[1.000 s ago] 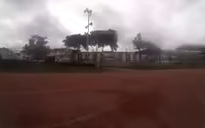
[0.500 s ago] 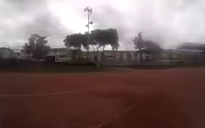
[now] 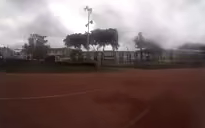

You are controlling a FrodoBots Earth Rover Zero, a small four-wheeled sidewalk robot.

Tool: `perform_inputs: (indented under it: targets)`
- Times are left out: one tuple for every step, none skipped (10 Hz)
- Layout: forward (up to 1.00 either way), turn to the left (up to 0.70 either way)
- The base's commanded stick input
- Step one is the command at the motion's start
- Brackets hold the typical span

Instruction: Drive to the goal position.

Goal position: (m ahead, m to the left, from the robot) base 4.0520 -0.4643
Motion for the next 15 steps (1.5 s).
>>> perform_inputs:
  targets:
    - [0.7, 0.0]
    - [0.7, 0.0]
    - [0.7, 0.0]
    - [0.7, 0.0]
    - [0.7, 0.0]
    - [0.7, 0.0]
    - [0.7, 0.0]
    - [0.7, 0.0]
    - [0.7, 0.0]
    - [0.7, 0.0]
    - [0.7, 0.0]
    - [0.7, 0.0]
    - [0.7, 0.0]
    - [0.7, 0.0]
    - [0.7, 0.0]
